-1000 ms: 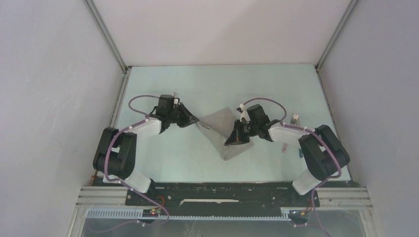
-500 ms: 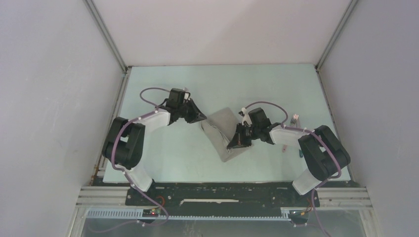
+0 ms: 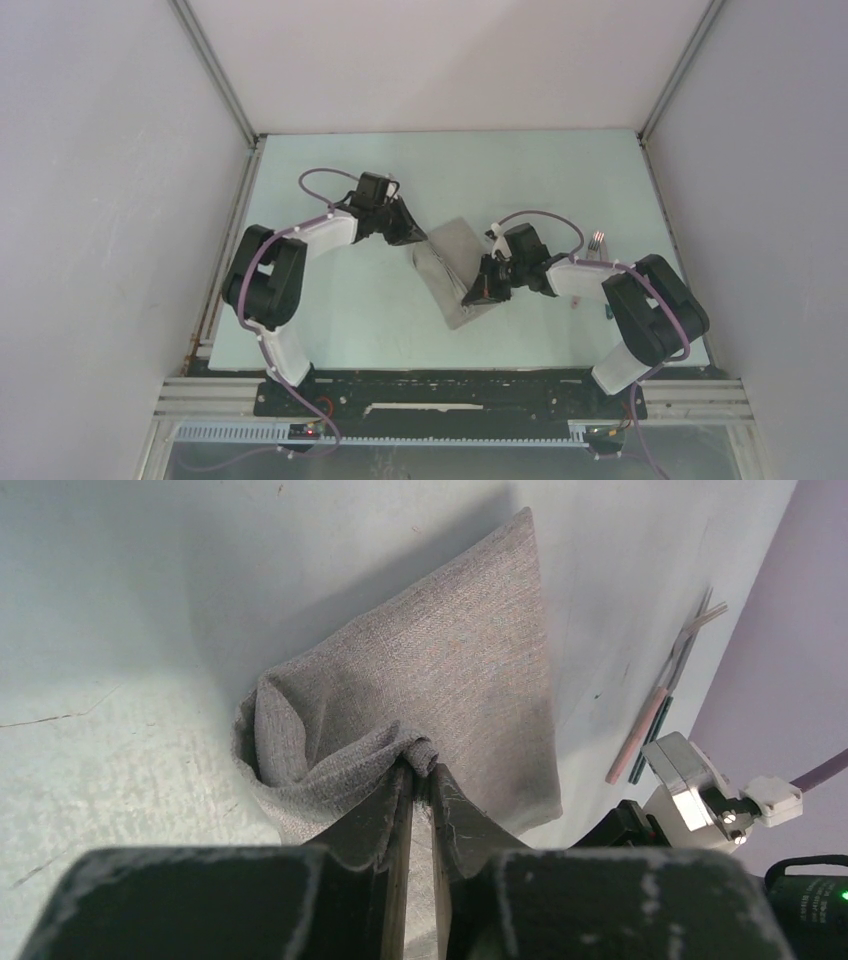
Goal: Fold the napkin into a case and place the utensils inside
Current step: Fold the lower triangle-folded napkin at the center of the board.
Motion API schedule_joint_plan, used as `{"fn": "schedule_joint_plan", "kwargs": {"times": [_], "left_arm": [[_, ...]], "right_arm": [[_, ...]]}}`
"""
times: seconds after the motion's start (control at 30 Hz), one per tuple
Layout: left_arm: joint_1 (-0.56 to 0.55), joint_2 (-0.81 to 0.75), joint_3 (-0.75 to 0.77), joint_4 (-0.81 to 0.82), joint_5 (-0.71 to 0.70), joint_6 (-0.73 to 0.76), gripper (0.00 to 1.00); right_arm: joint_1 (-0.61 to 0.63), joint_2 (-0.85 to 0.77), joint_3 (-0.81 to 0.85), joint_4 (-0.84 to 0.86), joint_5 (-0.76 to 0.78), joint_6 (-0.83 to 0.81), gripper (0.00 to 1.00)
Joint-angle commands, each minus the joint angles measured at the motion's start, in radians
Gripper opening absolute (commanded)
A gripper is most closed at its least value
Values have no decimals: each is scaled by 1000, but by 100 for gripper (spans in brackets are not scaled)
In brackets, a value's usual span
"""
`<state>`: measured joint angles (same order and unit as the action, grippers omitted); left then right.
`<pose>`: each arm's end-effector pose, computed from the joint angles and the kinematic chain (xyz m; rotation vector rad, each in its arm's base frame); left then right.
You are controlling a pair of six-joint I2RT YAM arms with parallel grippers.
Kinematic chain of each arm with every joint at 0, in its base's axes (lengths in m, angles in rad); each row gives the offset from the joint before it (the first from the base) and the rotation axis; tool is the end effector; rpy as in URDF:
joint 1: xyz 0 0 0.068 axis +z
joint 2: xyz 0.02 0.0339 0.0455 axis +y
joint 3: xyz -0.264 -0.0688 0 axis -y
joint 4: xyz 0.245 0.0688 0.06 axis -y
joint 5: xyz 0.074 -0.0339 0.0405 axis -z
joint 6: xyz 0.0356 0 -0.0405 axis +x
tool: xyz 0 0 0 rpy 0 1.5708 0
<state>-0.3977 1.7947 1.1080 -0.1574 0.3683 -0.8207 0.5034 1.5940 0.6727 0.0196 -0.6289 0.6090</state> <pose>0.3429 -0.1580 0.1819 -0.3636 2.5653 -0.9571 0.2403 0.1562 0.1380 -0.1586 2.6506 1.2130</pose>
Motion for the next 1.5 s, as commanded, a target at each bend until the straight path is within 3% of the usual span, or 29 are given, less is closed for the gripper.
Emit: {"fn": "schedule_joint_plan", "kwargs": {"times": [0.0,1.47], "left_arm": [[-18,31,57,-20,-12,32,15],[-50,230,244,-65,-10,37,14]], "right_arm": [[-9,-26,-20,16,16,-4,0],[-40,28,-46,34,30,-24,2]]}}
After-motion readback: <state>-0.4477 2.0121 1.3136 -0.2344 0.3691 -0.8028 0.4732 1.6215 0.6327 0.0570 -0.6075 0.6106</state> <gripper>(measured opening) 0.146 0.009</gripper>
